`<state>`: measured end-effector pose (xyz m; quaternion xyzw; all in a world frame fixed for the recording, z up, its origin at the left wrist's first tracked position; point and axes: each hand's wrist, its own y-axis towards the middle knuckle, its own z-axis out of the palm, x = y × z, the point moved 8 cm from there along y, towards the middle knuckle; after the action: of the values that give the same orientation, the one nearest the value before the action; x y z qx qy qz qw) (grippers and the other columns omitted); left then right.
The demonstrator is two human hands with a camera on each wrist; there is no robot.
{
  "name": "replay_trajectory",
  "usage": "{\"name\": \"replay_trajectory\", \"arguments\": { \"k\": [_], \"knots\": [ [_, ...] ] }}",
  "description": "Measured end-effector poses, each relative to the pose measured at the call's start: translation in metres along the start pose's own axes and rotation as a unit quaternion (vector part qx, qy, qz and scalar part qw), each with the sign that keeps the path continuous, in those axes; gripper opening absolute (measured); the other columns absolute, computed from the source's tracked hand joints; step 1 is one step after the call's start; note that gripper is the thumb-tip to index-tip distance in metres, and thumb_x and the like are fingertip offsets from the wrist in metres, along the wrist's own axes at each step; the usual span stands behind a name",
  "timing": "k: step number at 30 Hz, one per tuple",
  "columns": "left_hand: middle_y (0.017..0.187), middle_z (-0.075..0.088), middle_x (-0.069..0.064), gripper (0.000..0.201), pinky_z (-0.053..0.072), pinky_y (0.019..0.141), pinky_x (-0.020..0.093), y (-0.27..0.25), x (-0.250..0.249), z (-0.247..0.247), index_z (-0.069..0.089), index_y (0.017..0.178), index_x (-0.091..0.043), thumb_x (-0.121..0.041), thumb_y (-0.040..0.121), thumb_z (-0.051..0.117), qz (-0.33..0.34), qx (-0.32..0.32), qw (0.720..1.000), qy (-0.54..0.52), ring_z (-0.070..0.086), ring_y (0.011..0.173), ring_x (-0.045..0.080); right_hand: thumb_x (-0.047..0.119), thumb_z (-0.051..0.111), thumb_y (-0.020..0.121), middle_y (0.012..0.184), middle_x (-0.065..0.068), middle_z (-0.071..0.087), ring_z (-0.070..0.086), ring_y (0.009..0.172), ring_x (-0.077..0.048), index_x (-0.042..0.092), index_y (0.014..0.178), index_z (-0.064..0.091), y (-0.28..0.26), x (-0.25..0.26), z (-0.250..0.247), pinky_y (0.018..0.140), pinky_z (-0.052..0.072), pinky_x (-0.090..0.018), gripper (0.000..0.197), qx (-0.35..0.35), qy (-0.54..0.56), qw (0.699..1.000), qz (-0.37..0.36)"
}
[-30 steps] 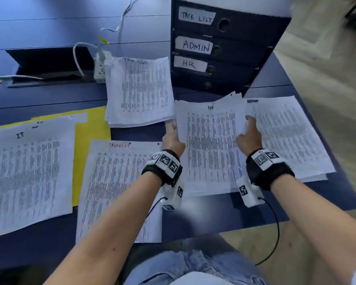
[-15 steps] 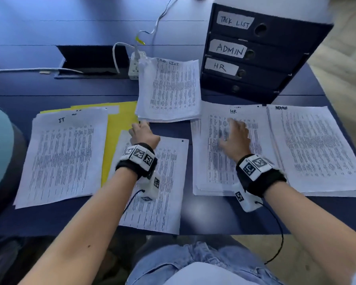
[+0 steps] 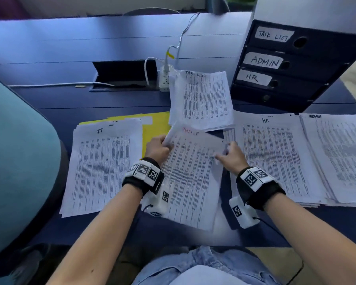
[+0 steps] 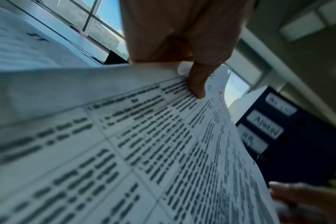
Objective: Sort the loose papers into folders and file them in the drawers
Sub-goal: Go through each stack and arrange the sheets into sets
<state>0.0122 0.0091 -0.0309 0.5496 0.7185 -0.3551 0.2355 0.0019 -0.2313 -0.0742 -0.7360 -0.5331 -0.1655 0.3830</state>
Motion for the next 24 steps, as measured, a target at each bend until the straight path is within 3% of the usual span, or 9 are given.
{"name": "replay_trajectory", "arguments": {
  "k": [3,5,7,10,14,17,19,22,24],
  "knots": [
    [0.088,0.059,0.007,0.017,0.044,0.066,0.022,0.022,-0.028,-0.034,0.063,0.104,-0.003,-0.006,0.088,0.060,0.039,-0.034,0.987,-0.150,0.053,0.083,0.016,0.039,0.067,0.082,0.120,-0.012,0.051,0.052,0.108,-0.027,0.002,0.135,0.032,0.014,0.012,-0.021,0.092,0.044,-0.038,0.073,-0.040,0.112,0.993,0.019],
    [0.091,0.061,0.009,0.014,0.048,0.078,0.033,0.049,-0.039,-0.052,0.062,0.099,-0.001,-0.005,0.086,0.062,0.047,-0.058,0.971,-0.228,0.057,0.085,0.021,0.034,0.065,0.085,0.108,-0.009,0.054,0.052,0.095,-0.022,0.000,0.129,0.043,0.023,0.031,-0.028,0.075,0.044,-0.028,0.060,-0.004,0.189,0.982,0.010],
    [0.093,0.064,0.008,0.011,0.052,0.086,0.039,0.081,-0.044,-0.063,0.060,0.084,-0.012,-0.013,0.078,0.069,0.026,-0.089,0.958,-0.272,0.062,0.089,0.024,0.017,0.062,0.088,0.099,-0.010,0.061,0.056,0.083,-0.021,-0.003,0.115,0.056,0.036,0.050,-0.037,0.069,0.045,-0.028,0.035,0.019,0.252,0.967,-0.015],
    [0.088,0.062,0.005,0.029,0.051,0.089,0.045,0.132,-0.048,-0.062,0.048,0.072,-0.023,-0.026,0.066,0.076,-0.013,-0.109,0.954,-0.277,0.060,0.087,0.021,0.007,0.056,0.090,0.085,-0.011,0.060,0.055,0.079,-0.022,-0.004,0.096,0.062,0.069,0.063,-0.064,0.071,0.045,-0.037,0.013,-0.051,0.271,0.961,-0.029],
    [0.092,0.063,0.014,0.027,0.050,0.090,0.047,0.185,-0.044,-0.032,0.050,0.071,-0.020,-0.021,0.068,0.077,-0.048,-0.048,0.976,-0.207,0.062,0.098,0.030,0.008,0.054,0.088,0.081,-0.014,0.059,0.049,0.076,-0.018,-0.013,0.090,0.060,0.121,0.062,-0.084,0.068,0.042,-0.034,0.022,-0.139,0.189,0.972,0.021],
    [0.112,0.064,0.015,0.023,0.048,0.094,0.038,0.204,-0.036,-0.008,0.062,0.097,-0.006,-0.015,0.077,0.069,-0.068,-0.019,0.989,-0.129,0.059,0.108,0.030,0.005,0.053,0.085,0.082,-0.026,0.061,0.042,0.075,-0.015,-0.021,0.099,0.053,0.153,0.052,-0.080,0.062,0.040,-0.032,0.029,-0.151,0.138,0.976,0.069],
    [0.125,0.056,0.013,0.038,0.044,0.098,0.035,0.215,-0.028,0.004,0.055,0.116,-0.005,-0.018,0.082,0.066,-0.090,-0.009,0.992,-0.090,0.053,0.115,0.027,0.002,0.053,0.086,0.078,-0.013,0.051,0.041,0.076,-0.015,-0.021,0.097,0.054,0.168,0.051,-0.073,0.060,0.032,-0.027,0.026,-0.135,0.099,0.981,0.093],
    [0.142,0.037,0.017,0.069,0.036,0.106,0.038,0.225,-0.015,0.032,0.035,0.135,0.001,-0.032,0.084,0.066,-0.150,0.052,0.983,-0.088,0.041,0.129,0.030,0.006,0.051,0.090,0.082,-0.012,0.054,0.048,0.081,-0.021,-0.002,0.076,0.055,0.186,0.049,-0.064,0.064,0.033,-0.026,0.016,-0.124,0.050,0.984,0.119],
    [0.136,0.045,0.019,0.070,0.040,0.104,0.041,0.229,-0.017,0.045,0.039,0.132,0.005,-0.031,0.080,0.070,-0.169,0.082,0.975,-0.115,0.046,0.125,0.031,0.013,0.052,0.092,0.095,-0.010,0.053,0.052,0.096,-0.027,0.002,0.098,0.051,0.189,0.050,-0.061,0.072,0.037,-0.029,0.012,-0.123,0.062,0.981,0.134]
  ]
}}
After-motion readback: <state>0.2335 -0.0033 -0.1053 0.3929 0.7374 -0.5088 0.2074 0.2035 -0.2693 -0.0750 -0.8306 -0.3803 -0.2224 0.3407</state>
